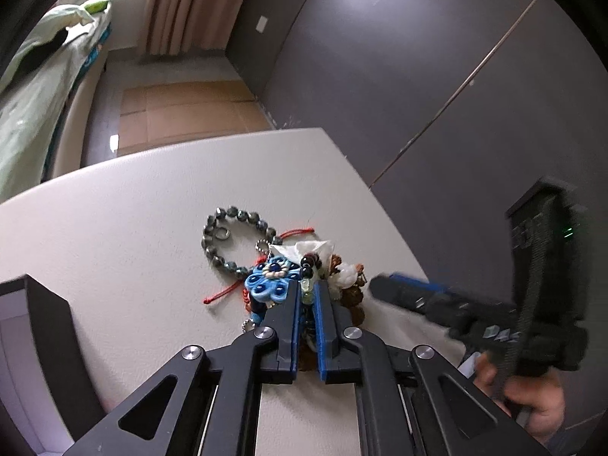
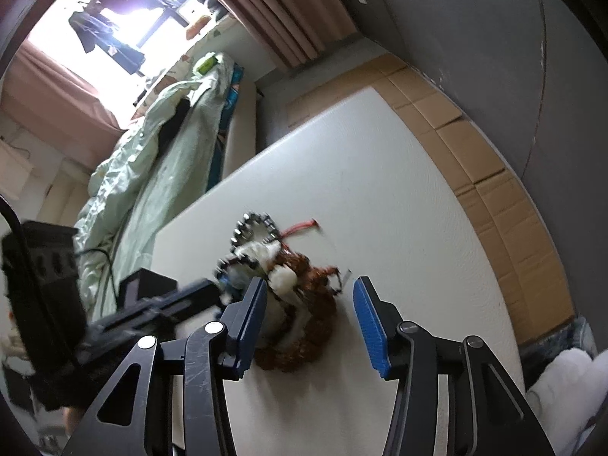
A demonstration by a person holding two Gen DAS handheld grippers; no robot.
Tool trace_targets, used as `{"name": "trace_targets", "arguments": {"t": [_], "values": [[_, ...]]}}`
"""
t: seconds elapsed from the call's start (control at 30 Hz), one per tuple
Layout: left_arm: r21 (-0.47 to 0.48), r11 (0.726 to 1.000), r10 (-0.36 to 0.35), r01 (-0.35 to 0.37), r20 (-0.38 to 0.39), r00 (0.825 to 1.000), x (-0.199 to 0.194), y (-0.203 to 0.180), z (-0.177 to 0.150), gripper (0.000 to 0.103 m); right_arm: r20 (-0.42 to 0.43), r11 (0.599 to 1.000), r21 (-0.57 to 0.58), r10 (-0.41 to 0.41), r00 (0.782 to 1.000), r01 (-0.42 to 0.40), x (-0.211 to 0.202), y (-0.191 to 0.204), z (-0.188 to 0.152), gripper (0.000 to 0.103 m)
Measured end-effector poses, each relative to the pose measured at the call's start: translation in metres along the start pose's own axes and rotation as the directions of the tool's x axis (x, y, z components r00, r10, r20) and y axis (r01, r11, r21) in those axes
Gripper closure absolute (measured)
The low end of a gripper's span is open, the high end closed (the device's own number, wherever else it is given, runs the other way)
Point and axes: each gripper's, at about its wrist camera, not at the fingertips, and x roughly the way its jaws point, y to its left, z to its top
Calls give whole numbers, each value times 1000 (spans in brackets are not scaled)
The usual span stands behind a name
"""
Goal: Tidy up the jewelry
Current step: 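Grasp the brown bead bracelet with the right gripper and lift it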
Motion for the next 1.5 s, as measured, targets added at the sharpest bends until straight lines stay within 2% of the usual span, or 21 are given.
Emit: {"name": "trace_targets", "arguments": {"t": [0.3,0.4,0.43,0.47,0.57,0.7,0.77,0.83,1.0,1.03,1.1,1.17,1.2,1.37,1.5], "values": [[-25,999,-45,48,92,995,-28,1,2,97,-57,996,-38,-83,995,81,15,-3,-7,53],[-28,999,-43,46,122,992,-38,2,2,97,-55,984,-100,-152,987,146,20,8,-9,53],[-32,998,-45,49,132,990,-41,3,2,97,-53,982,-107,-161,985,155,21,9,-9,53],[-35,998,-46,51,139,989,-44,4,3,101,-52,980,-112,-169,984,163,22,9,-8,53],[-50,997,-46,55,167,985,-54,8,3,101,-47,972,-131,-201,978,194,25,14,-8,53],[-63,996,-44,58,194,980,-65,13,3,101,-39,935,-207,-303,952,289,32,29,-11,53],[-66,996,-42,56,197,979,-67,15,2,101,-28,910,-250,-349,937,331,35,35,-12,64],[-61,997,-38,50,181,983,-66,17,0,101,-40,919,-240,-331,943,312,35,33,-11,81],[-77,997,-7,12,74,997,-46,23,-10,100,-30,961,-153,-238,971,230,19,19,-13,83],[-70,998,-4,7,52,999,-42,22,-12,97,-9,966,-136,-223,975,220,12,18,-13,83],[-53,999,0,0,14,1000,-34,19,-18,81,26,969,-111,-218,976,219,1,17,-14,83],[-36,999,3,-2,10,1000,-30,16,-25,41,52,974,-88,-204,978,208,-9,16,-14,83],[-24,1000,8,-8,12,1000,-30,15,-27,35,56,976,-81,-197,979,201,-11,16,-14,83],[70,997,38,-37,-16,999,-19,1,-40,33,90,978,-67,-190,978,196,-19,23,-15,83],[135,986,98,-94,-25,995,-9,-4,-49,33,148,982,-47,-177,973,185,-36,24,-17,83]]}}
